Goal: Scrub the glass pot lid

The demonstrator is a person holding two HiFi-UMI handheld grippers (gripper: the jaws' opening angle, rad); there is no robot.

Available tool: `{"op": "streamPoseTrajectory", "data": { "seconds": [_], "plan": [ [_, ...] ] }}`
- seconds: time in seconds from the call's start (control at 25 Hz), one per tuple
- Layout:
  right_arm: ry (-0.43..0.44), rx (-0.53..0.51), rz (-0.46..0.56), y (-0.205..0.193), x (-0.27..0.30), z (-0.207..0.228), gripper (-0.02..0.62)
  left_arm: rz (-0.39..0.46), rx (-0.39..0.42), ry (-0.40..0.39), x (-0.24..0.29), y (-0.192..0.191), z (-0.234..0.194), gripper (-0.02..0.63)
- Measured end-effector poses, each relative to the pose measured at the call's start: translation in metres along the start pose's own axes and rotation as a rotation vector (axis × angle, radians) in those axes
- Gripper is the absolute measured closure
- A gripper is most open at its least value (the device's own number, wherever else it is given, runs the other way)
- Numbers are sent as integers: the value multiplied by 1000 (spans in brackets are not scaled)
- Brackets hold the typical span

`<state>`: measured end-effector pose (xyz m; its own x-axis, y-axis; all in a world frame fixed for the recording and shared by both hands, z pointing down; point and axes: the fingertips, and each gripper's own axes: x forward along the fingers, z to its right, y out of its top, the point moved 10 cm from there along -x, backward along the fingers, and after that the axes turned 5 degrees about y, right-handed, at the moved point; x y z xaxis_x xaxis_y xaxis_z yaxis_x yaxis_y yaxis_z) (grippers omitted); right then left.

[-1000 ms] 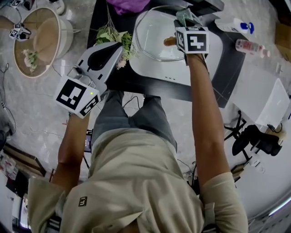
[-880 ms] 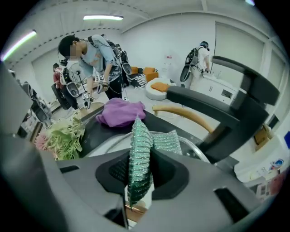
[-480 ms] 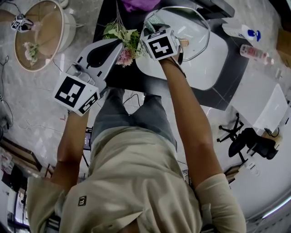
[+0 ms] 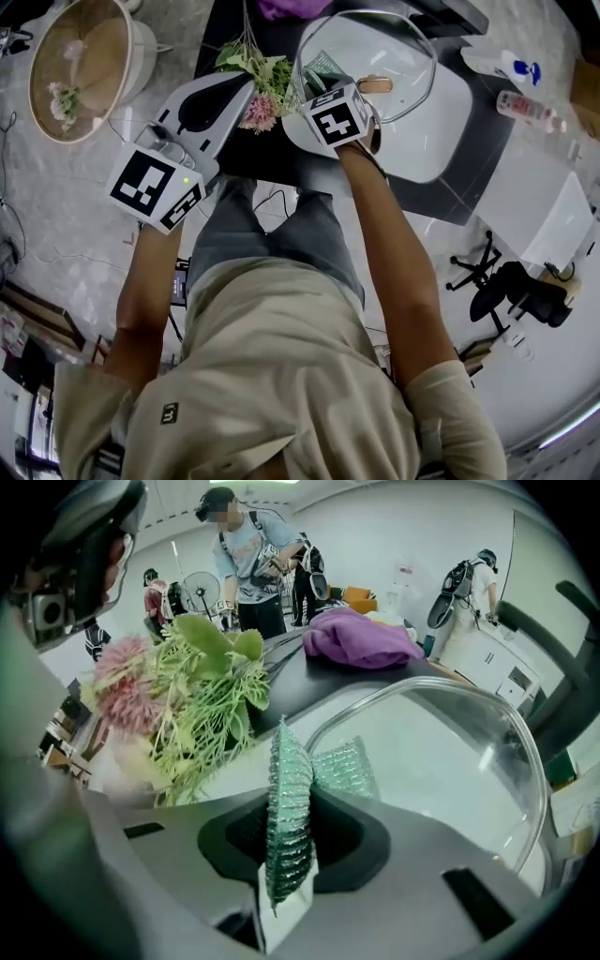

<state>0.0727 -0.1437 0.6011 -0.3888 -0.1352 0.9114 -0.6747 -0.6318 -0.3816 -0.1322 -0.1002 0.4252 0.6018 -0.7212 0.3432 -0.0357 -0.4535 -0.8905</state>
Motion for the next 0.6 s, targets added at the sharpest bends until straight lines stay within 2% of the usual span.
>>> {"op": "streamPoseTrajectory", "data": {
  "seconds": [0.4,0.6],
  "plan": [
    [8,30,-89,-54,-10,6,512,3,8,-11,-1,4,10,591],
    [-40,38,-96,-74,-19,18,512,14,24,-20,-4,12,15,591]
  ]
}}
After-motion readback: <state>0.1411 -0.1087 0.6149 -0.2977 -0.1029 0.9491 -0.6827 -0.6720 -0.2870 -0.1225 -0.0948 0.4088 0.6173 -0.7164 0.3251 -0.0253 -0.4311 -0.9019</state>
